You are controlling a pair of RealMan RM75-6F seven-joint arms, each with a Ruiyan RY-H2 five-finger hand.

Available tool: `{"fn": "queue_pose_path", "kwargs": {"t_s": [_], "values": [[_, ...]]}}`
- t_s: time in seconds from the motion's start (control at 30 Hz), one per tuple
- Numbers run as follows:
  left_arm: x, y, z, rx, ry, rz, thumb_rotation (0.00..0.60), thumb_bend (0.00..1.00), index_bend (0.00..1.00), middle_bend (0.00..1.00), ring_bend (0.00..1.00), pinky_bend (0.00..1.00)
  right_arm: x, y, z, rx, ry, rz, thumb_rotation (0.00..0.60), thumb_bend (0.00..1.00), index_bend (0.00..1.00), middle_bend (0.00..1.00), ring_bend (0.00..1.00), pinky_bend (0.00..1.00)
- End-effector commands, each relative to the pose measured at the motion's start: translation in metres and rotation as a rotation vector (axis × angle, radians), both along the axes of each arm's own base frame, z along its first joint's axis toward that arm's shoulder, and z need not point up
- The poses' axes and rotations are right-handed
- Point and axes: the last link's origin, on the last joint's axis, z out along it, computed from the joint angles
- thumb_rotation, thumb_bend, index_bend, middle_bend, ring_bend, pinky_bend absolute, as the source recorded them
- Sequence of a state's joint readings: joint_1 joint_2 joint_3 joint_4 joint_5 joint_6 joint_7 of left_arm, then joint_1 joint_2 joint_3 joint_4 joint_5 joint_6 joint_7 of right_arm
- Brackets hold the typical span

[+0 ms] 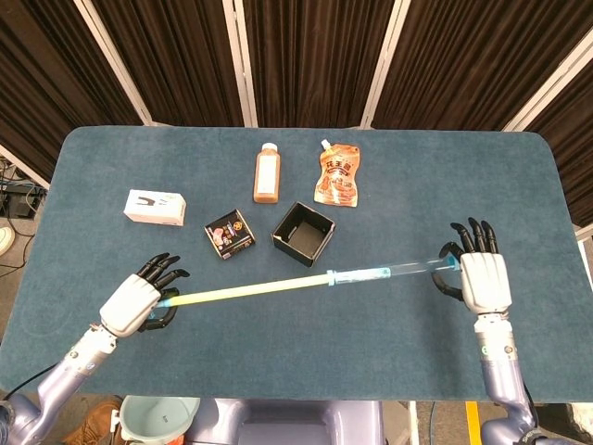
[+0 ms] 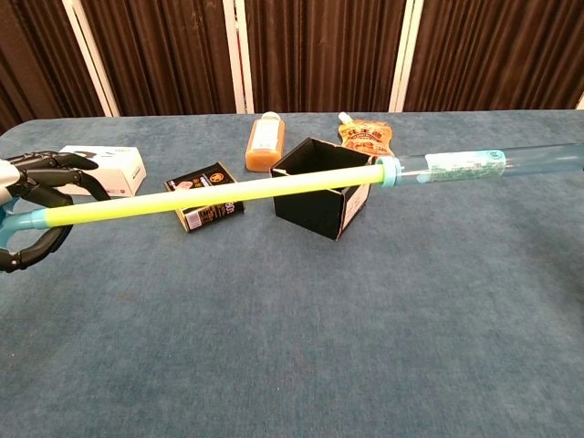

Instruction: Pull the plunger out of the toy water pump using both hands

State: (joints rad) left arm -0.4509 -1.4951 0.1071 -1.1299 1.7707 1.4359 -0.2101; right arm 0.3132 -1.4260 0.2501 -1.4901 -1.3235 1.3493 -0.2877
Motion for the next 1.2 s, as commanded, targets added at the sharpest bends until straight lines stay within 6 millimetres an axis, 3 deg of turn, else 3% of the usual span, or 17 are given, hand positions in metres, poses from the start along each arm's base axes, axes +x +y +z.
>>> {"fn": "queue_pose_path", "kwargs": {"t_s": [0.03,0.47,0.57,0.73,0.97,1.03,1.1,1.2], "values": [[-0.002,0.001,0.0,0.003,0.008,0.006,0.6,0.65,0.69,0.24,0.08,0.09,-0.001,-0.004,0.003,-0.011,0.001,-0.003,0.6,0.58,0.89,0.19,0.04,0.0],[-0.01,0.015,-0.003,-0.048,-0.003,0.066,0.6,0.64,0.68,0.24,0.08,0.09,-0.009,-0.004,0.0,0.035,0.013,-0.003,0.6,0.56,0.89,0.19,0.04,0.0],[-0.01,0.022,-0.006,-0.082,-0.027,0.084,0.6,0.57,0.58,0.23,0.08,0.09,-0.01,0.001,-0.008,0.074,0.014,0.008,0.6,0.55,0.89,0.19,0.04,0.0],[-0.012,0.033,-0.017,-0.121,-0.034,0.102,0.6,0.41,0.26,0.19,0.08,0.09,-0.014,0.013,-0.025,0.118,0.038,0.015,0.6,0.54,0.89,0.19,0.05,0.0],[-0.02,0.036,-0.033,-0.16,0.009,0.124,0.6,0.37,0.13,0.15,0.07,0.09,-0.024,0.023,-0.049,0.176,0.097,-0.032,0.6,0.52,0.84,0.18,0.05,0.0],[-0.025,0.034,-0.04,-0.179,0.03,0.14,0.6,0.36,0.12,0.14,0.07,0.09,-0.026,0.025,-0.058,0.212,0.112,-0.041,0.6,0.5,0.79,0.16,0.05,0.0],[-0.029,0.035,-0.041,-0.163,0.043,0.146,0.6,0.35,0.12,0.13,0.07,0.09,-0.032,0.029,-0.068,0.28,0.142,-0.057,0.6,0.48,0.55,0.1,0.04,0.0],[-0.029,0.036,-0.034,-0.133,0.02,0.139,0.6,0.32,0.1,0.12,0.06,0.09,-0.034,0.031,-0.064,0.329,0.164,-0.063,0.6,0.41,0.21,0.01,0.02,0.0]]}}
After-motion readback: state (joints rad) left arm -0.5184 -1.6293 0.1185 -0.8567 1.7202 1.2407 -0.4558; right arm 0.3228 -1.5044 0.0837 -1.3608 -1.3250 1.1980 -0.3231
